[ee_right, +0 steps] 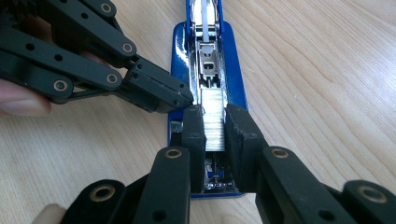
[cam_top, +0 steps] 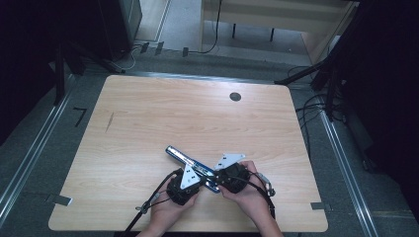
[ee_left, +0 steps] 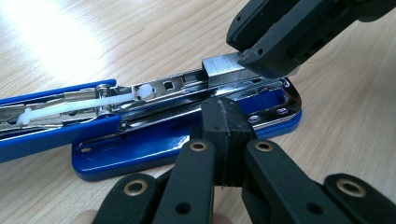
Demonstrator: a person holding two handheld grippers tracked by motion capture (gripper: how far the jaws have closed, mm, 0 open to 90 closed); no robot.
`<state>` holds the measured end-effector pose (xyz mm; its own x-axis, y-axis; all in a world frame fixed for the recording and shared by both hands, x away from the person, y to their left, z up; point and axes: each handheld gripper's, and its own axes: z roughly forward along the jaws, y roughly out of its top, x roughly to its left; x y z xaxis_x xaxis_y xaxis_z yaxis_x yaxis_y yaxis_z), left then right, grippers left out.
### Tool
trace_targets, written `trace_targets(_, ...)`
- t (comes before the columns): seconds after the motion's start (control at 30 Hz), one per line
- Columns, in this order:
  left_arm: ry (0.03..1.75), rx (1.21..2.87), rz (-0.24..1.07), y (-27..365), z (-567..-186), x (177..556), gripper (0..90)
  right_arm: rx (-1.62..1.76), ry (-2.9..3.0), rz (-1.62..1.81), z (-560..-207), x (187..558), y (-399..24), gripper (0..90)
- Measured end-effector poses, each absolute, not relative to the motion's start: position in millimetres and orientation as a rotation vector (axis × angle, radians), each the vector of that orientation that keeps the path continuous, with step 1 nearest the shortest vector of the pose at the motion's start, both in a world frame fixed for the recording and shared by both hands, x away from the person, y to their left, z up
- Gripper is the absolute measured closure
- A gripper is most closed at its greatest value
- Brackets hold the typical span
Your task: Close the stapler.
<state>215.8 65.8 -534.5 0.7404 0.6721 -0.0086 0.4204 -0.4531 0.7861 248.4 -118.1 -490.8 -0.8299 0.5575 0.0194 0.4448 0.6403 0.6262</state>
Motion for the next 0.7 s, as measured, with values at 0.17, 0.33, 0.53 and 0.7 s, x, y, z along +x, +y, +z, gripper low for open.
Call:
trace_targets(0.17, 0.821, 2.113, 0.388, 65.8, -534.5, 215.8, 90.0, 0.821, 2.683, 0.953, -490.7, 249.1, -118.2, 79.7)
trace_targets(0.33, 0.821, 2.113, 0.389, 65.8, -534.4, 215.7, 90.0, 0.826, 2.685, 0.956, -490.6, 249.7, -118.8, 79.6)
trace_targets(0.53, 0.82, 2.112, 0.39, 65.6, -534.5, 215.7, 90.0, 0.826, 2.676, 0.944, -490.6, 249.0, -117.9, 79.6)
trace_targets(0.7, 0.82, 2.111, 0.389, 65.6, -534.6, 215.7, 90.0, 0.826, 2.667, 0.936, -490.8, 249.1, -117.3, 79.6)
